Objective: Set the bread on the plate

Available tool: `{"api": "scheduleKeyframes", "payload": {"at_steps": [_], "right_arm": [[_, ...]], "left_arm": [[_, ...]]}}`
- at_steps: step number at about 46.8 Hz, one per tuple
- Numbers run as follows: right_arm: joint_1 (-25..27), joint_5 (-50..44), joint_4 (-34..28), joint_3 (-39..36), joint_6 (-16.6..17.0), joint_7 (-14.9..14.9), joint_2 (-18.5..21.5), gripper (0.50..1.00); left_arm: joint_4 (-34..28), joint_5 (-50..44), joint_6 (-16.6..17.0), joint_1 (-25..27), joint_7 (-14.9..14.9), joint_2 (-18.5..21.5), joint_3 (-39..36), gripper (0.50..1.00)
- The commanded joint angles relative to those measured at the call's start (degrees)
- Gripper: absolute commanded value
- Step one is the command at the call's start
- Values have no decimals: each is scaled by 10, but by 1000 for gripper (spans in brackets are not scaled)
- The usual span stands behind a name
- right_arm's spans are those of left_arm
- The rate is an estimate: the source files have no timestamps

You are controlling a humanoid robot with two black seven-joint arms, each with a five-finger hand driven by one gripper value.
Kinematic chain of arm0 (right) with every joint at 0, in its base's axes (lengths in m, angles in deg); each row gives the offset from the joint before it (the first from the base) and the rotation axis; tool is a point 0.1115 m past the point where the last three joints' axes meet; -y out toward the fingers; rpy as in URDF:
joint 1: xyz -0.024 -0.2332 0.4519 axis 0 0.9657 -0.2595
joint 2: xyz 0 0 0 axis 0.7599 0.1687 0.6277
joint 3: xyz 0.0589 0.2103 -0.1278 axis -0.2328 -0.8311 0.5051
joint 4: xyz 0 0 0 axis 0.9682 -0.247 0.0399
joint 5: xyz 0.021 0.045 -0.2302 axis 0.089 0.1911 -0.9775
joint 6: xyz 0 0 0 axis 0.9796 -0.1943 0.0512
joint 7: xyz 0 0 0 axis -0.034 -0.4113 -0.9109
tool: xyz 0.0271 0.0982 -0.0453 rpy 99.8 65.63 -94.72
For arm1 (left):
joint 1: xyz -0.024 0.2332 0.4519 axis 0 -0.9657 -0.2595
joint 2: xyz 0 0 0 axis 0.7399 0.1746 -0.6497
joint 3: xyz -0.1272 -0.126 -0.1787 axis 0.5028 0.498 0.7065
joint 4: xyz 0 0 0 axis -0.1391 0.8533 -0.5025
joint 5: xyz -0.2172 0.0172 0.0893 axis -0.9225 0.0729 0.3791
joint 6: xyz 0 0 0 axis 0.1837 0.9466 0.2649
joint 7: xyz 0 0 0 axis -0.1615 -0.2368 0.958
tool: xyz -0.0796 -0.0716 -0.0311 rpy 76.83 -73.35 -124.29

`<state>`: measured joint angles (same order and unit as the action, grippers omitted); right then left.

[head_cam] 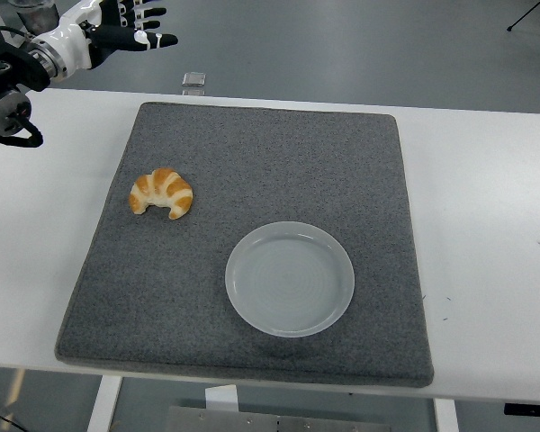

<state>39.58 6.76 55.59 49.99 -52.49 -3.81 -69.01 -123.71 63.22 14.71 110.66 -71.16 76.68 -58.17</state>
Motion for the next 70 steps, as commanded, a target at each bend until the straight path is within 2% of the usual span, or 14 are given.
{"api": "scheduleKeyframes", "payload": {"at_steps": [1,10,13,19,27,34,39,56,70], "right_arm": [[0,0,0,0,0,0,0,952],[0,0,0,0,0,0,0,952],[0,0,0,0,0,0,0,952],[0,0,0,-1,0,0,0,952],[0,0,0,-1,0,0,0,952],[0,0,0,-1,0,0,0,952],[0,0,0,0,0,0,0,952],[0,0,0,0,0,0,0,952],[0,0,0,0,0,0,0,954]], "left_arm": [[-31,44,-10,25,0,25,-41,990],[-125,214,-48,44,-5,92,-64,990],[-156,276,-51,44,-6,110,-64,990],[-188,374,-50,41,-8,126,-76,988],[-219,423,-50,42,-8,143,-102,988],[-221,498,-51,45,-10,151,-116,988],[-228,513,-54,44,-10,158,-118,988],[-222,516,-40,35,-5,143,-119,986],[-205,522,-39,26,-2,112,-124,986]]}}
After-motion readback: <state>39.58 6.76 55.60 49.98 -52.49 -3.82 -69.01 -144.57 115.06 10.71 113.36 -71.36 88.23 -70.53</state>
